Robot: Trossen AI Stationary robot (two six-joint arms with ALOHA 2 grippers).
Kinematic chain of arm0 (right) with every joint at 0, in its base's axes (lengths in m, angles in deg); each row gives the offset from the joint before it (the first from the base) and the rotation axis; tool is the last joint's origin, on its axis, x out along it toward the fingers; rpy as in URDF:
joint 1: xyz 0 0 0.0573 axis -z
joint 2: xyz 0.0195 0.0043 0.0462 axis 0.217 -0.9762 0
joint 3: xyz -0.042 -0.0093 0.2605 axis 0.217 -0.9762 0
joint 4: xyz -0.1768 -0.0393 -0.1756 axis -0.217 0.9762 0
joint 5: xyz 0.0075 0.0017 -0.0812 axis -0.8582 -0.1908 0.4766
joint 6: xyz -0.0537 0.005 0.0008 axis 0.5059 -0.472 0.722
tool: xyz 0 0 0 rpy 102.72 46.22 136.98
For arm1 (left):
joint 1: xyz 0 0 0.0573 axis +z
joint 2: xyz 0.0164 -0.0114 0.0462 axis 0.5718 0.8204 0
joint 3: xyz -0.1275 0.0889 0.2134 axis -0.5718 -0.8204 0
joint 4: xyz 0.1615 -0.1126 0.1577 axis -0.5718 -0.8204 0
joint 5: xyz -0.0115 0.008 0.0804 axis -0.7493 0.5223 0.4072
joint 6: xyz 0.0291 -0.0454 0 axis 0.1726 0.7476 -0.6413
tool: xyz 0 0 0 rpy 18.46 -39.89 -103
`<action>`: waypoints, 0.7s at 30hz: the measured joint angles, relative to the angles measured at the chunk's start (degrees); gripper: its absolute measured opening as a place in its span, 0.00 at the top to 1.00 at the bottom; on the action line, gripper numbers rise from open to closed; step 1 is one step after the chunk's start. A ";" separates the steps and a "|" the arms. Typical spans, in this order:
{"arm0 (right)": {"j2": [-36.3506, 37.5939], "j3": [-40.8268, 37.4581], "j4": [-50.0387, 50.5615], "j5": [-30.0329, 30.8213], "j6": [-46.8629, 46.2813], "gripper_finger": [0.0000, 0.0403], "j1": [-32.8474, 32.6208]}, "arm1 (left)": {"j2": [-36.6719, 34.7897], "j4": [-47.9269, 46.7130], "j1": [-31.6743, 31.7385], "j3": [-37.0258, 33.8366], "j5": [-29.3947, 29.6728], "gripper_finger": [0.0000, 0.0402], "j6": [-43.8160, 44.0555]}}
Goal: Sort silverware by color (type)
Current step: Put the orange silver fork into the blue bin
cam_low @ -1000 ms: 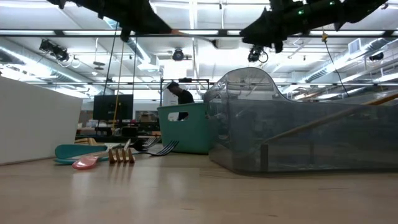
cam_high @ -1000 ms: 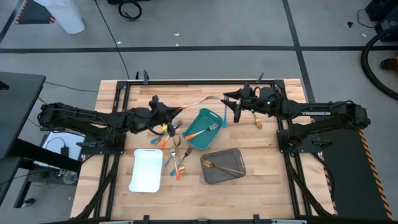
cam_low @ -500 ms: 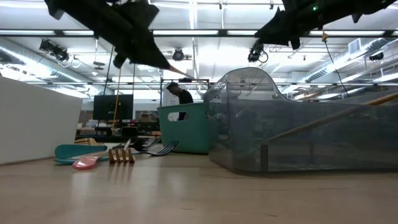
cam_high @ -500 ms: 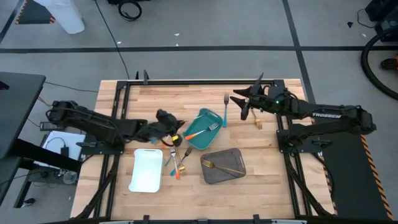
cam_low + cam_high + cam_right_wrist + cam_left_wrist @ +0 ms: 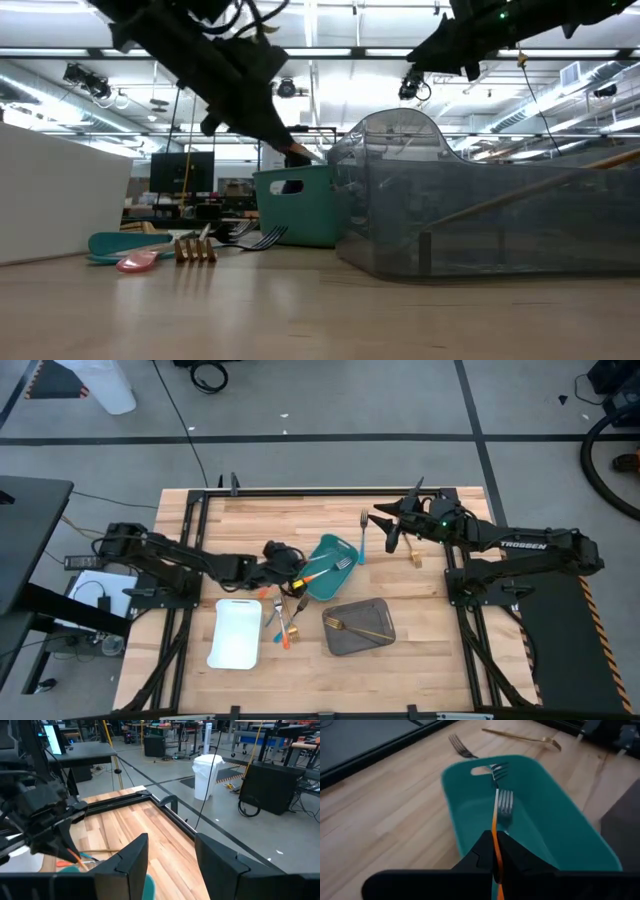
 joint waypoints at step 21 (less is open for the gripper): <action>0.00 0.00 0.24 -0.43 0.00 0.57 -0.07 | 8.37 -5.28 0.09 6.65 -2.46 0.90 -1.72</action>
